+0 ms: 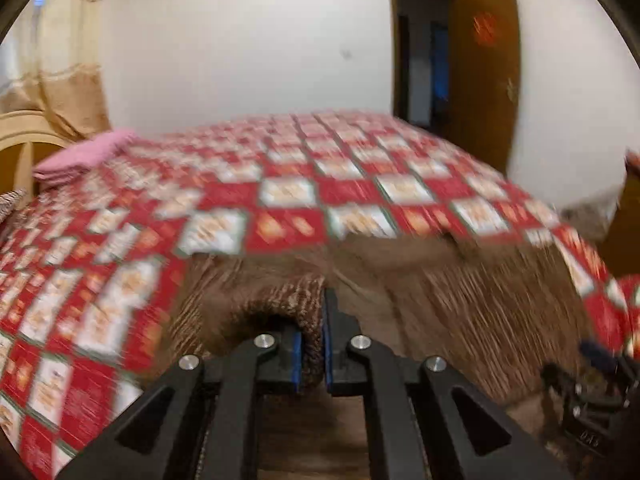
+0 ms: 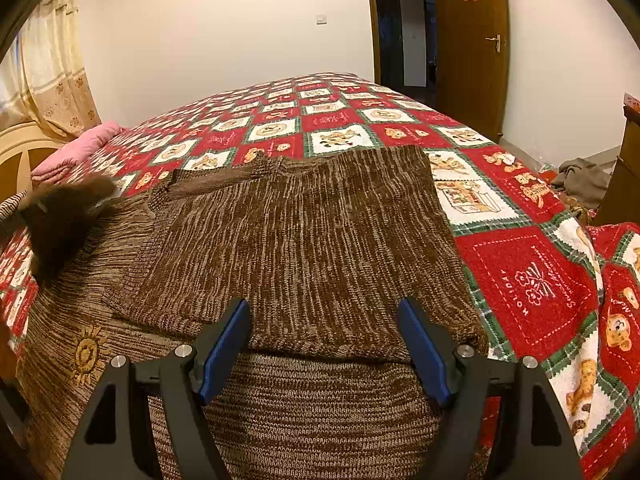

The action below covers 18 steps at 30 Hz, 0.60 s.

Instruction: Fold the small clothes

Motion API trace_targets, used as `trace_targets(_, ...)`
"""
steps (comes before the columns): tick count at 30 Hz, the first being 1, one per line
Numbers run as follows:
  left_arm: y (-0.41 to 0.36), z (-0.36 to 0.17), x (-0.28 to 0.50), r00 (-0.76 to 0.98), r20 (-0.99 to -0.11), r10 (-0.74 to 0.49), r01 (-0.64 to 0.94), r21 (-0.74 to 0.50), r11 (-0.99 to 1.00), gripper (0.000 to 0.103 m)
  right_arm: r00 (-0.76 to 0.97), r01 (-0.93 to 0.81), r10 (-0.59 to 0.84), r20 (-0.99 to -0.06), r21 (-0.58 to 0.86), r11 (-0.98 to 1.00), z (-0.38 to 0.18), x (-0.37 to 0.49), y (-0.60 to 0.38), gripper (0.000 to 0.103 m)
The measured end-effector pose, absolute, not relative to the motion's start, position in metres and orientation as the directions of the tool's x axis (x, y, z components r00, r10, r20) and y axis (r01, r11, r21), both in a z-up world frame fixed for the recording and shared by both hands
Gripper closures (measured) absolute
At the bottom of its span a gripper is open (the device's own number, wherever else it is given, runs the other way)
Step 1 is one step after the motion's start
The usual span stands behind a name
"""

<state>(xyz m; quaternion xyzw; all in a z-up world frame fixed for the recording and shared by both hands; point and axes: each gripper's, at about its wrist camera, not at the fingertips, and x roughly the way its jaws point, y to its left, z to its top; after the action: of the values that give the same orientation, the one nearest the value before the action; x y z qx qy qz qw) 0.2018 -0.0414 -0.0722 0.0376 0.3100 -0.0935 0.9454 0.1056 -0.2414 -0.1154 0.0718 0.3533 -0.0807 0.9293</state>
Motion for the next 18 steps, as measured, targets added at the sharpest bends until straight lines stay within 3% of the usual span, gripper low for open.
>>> trace_targets(2, -0.05, -0.092, 0.206, 0.728, -0.666, -0.165, 0.216, -0.006, 0.976, 0.095, 0.738, 0.201, -0.099, -0.668, 0.077, 0.977, -0.115, 0.106, -0.241, 0.026)
trace_targets(5, -0.046, -0.101, 0.207, 0.672, -0.72, -0.173, 0.241, -0.008, 0.971, 0.085, 0.737, 0.201, -0.1, -0.668, 0.076, 0.977, -0.116, 0.106, -0.241, 0.026)
trace_targets(7, -0.036, -0.096, 0.2, 0.657, -0.729, -0.192, 0.253, -0.027, 0.967, 0.061, 0.737, 0.201, -0.1, -0.668, 0.076, 0.977, -0.116, 0.106, -0.241, 0.026)
trace_targets(8, -0.024, -0.093, 0.193, 0.655, -0.725, -0.212, 0.256, -0.051, 0.965, 0.04, 0.737, 0.201, -0.1, -0.669, 0.076, 0.977, -0.116, 0.106, -0.241, 0.026)
trace_targets(9, -0.014, -0.089, 0.187, 0.663, -0.714, -0.226, 0.253, -0.07, 0.965, 0.025, 0.737, 0.201, -0.099, -0.669, 0.077, 0.977, -0.116, 0.106, -0.241, 0.026)
trace_targets(12, 0.033, -0.082, 0.164, 0.714, -0.667, -0.213, 0.164, -0.136, 0.977, 0.022, 0.736, 0.202, -0.098, -0.669, 0.078, 0.976, -0.116, 0.106, -0.241, 0.026)
trace_targets(16, 0.081, -0.095, 0.166, 0.713, -0.692, -0.116, 0.028, -0.136, 0.99, 0.022, 0.706, 0.215, -0.108, -0.7, 0.066, 0.974, -0.109, 0.112, -0.237, 0.026)
trace_targets(18, 0.106, -0.107, 0.172, 0.696, -0.717, -0.047, -0.059, -0.123, 0.991, 0.022, 0.75, 0.167, 0.001, -0.662, 0.19, 0.967, -0.09, 0.112, -0.231, 0.026)
